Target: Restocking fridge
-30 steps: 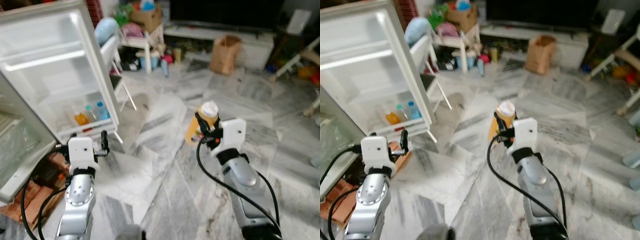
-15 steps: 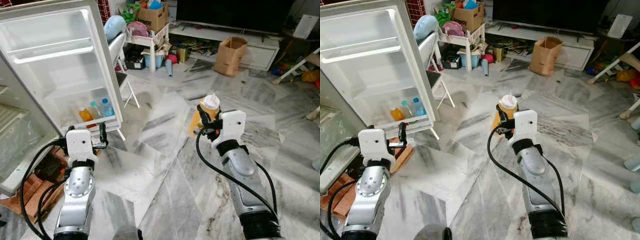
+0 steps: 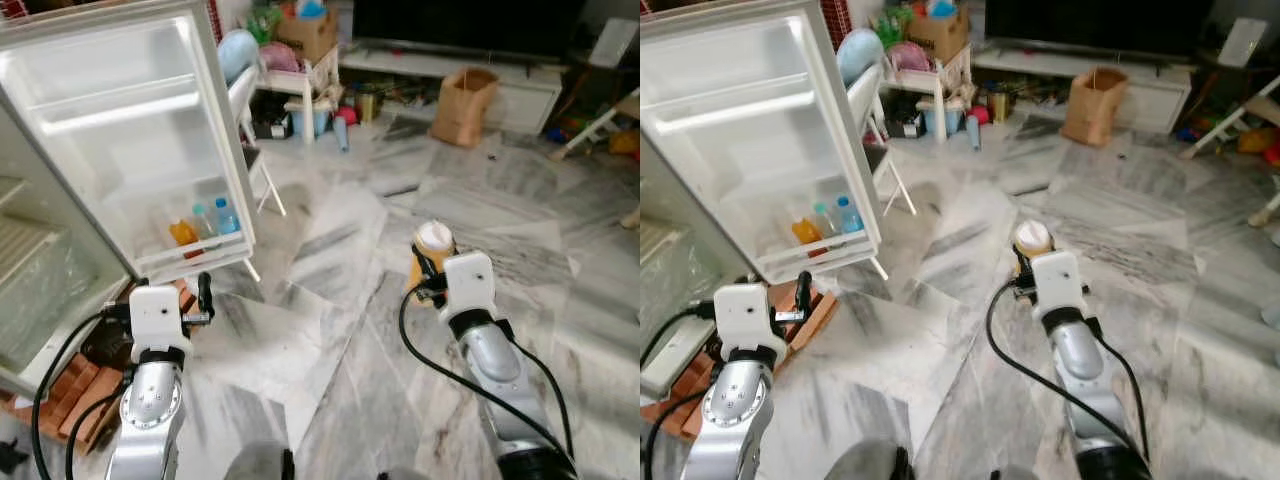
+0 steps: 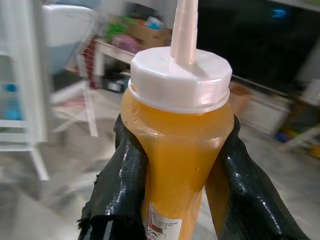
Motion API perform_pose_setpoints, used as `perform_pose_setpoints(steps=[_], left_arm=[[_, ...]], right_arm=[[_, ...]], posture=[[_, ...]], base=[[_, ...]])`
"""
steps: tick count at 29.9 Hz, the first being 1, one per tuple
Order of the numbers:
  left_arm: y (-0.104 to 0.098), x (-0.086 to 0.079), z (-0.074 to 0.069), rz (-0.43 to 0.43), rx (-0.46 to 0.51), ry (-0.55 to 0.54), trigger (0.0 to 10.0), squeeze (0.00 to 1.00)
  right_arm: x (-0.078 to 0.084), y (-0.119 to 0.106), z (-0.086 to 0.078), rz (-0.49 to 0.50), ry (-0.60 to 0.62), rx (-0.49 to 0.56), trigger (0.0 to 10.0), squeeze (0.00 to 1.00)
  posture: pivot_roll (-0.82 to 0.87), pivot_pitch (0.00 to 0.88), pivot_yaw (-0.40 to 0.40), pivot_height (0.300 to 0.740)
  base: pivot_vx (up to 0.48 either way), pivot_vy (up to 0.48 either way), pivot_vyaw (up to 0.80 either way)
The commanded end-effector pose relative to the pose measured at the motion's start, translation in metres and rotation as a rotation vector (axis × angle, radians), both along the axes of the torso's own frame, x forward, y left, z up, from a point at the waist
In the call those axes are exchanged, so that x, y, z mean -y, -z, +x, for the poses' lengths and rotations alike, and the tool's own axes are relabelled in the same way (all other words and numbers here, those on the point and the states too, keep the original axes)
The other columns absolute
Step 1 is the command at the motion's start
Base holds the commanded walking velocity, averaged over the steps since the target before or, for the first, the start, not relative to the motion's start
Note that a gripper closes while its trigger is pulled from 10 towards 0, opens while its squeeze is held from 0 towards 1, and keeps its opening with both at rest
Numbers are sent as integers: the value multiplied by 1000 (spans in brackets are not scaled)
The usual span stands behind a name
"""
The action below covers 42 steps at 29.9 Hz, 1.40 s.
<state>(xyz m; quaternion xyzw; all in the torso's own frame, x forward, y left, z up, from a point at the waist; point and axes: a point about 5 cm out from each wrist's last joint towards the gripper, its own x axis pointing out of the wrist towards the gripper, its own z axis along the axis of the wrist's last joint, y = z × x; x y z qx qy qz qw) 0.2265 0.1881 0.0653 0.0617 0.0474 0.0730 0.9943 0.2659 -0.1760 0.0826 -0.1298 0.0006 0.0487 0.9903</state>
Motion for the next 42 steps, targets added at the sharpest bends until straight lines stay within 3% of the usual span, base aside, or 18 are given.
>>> perform_pose_setpoints(steps=[1,4,7,14,30,42], left_arm=[[-5,-4,5,23,19,11,10000,0],[-11,1,10,3,47,49,10000,0],[-16,1,15,0,68,34,10000,0],[-16,-3,17,-14,56,43,10000,0],[-14,-1,17,-7,45,59,10000,0],[-9,3,17,-53,7,66,10000,0]], right_arm=[[-15,-11,8,2,-51,27,10000,0],[-20,-14,9,87,-96,34,10000,0],[-20,-16,10,37,-105,56,10000,0],[-20,-19,10,85,-132,58,10000,0],[-26,-20,13,96,-162,58,10000,0],[-26,-20,16,109,-152,53,10000,0]], posture=[[70,17,26,740],[70,14,27,740],[74,13,25,740],[70,19,22,740],[74,23,18,740],[74,24,14,740]], base=[[0,360,0],[0,0,0],[0,0,0],[0,0,571],[0,0,797],[0,0,745]])
